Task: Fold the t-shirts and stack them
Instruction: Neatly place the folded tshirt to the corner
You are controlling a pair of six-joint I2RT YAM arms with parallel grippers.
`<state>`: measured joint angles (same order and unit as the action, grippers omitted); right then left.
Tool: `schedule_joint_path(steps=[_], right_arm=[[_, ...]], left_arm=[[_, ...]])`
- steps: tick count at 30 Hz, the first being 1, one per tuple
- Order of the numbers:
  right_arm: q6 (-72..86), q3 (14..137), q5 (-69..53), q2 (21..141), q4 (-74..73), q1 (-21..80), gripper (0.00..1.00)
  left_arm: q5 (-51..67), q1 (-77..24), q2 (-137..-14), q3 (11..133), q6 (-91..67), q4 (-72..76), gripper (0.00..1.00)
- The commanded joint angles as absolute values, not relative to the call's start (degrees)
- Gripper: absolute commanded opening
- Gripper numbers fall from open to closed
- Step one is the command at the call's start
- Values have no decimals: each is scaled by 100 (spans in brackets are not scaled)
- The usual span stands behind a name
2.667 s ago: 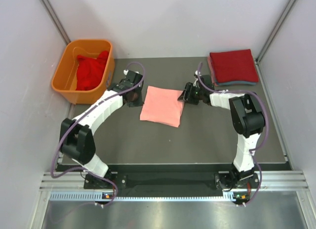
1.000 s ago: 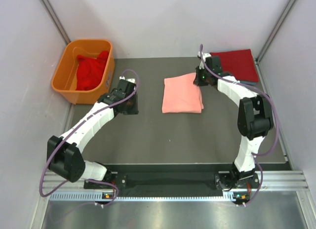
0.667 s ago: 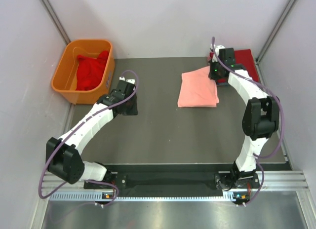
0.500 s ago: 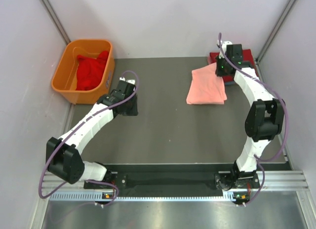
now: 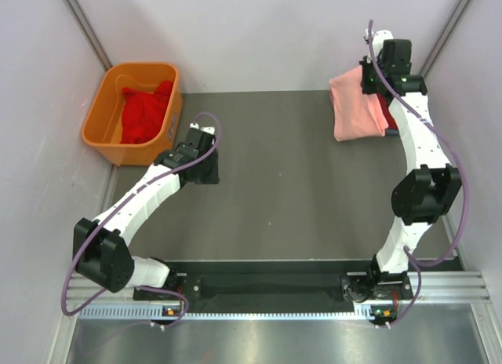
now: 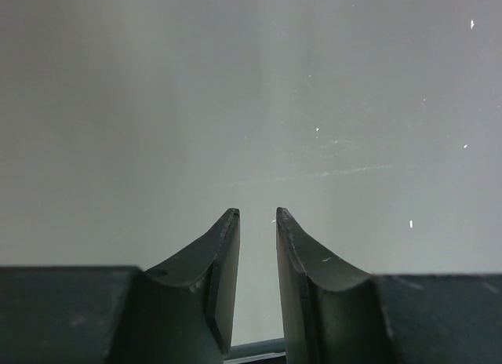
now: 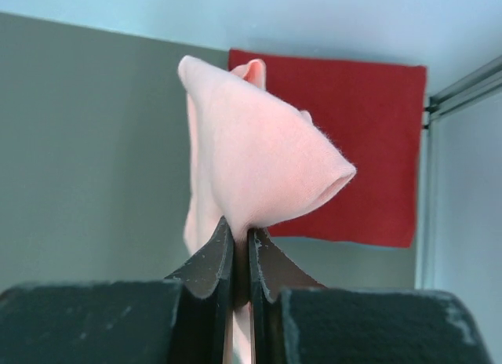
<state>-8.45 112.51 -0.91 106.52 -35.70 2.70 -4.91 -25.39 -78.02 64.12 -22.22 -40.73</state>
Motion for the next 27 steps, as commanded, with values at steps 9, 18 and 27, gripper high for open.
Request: schedule_joint_path(steps=[9,18,27], right_arm=[[-1582,12418,413,11135,-3691,-175,0],[-2073,13789,342,12514,-3314,-624,0],[-2724,13913,712,13675,-1556,-773,0]], left_arm=[[-422,-2558,-7673,6381,-2083,-3973,33],[-203,-2558,-7796,6390,-2101,-3955,33],[-219,-2558,-7980,6398,-2100,-3990,32]])
